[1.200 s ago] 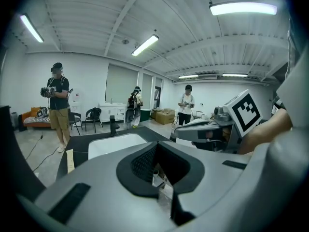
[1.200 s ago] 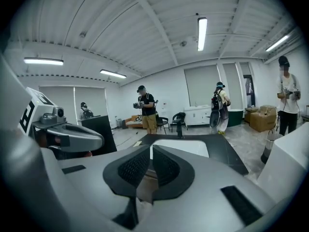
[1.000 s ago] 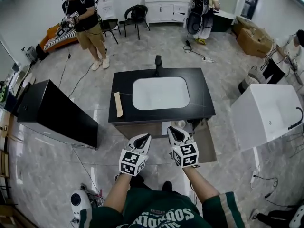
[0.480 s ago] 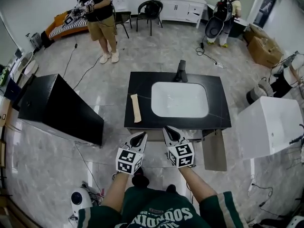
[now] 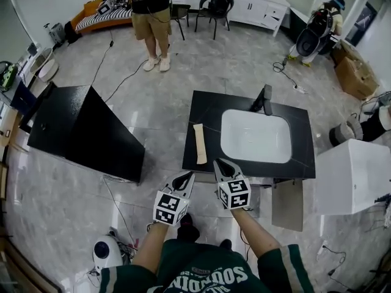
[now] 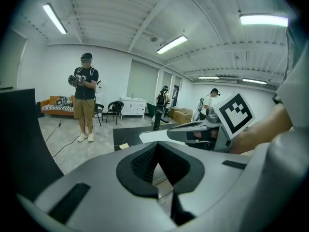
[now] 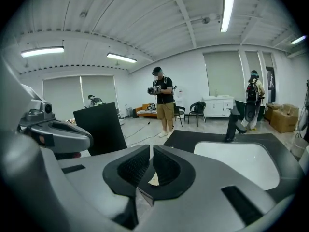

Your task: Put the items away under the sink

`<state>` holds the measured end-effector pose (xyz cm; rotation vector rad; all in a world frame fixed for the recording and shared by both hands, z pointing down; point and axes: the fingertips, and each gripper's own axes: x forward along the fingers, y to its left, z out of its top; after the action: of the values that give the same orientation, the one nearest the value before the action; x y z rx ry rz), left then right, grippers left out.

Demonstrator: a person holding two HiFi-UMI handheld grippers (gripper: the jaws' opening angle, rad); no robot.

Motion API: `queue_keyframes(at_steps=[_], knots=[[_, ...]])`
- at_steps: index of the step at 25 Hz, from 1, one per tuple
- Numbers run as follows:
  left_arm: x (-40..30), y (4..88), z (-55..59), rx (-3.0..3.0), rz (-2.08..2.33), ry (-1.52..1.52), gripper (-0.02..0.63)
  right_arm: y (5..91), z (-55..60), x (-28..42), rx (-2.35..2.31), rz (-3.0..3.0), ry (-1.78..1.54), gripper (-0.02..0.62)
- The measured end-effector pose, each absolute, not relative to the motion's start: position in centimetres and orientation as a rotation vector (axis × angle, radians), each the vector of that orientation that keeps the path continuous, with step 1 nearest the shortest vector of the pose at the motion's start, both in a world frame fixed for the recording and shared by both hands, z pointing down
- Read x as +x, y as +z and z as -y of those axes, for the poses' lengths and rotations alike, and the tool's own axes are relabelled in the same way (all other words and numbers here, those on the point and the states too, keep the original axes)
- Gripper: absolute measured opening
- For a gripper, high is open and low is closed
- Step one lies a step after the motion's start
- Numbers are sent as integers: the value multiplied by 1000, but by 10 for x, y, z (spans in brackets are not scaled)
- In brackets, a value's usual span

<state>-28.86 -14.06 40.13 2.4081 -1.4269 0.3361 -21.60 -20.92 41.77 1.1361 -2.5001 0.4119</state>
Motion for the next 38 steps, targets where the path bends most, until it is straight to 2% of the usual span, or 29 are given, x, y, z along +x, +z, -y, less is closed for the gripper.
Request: queue_keyframes(at_steps=[13, 16, 19, 28, 34, 38], knots=[[-387, 445, 155, 2277, 1475, 331, 11, 537, 259, -287, 1049, 2243, 420, 54], [-405, 454, 151, 2238, 1486, 334, 11, 562, 269, -291, 1047, 2176, 449, 64], [-417, 467, 146, 2208, 1495, 346, 11, 587, 280, -288, 1051, 2119, 466, 109], [-435, 485, 142, 2154, 1515, 346, 11, 625, 290, -281, 1057, 2032, 515, 112], [-430, 486, 144, 2157, 1503, 346, 11, 623, 291, -277, 1059, 2025, 561, 56], [-422, 483, 142, 2169, 1493, 347, 11, 620, 287, -273, 1039, 2032, 584, 48]])
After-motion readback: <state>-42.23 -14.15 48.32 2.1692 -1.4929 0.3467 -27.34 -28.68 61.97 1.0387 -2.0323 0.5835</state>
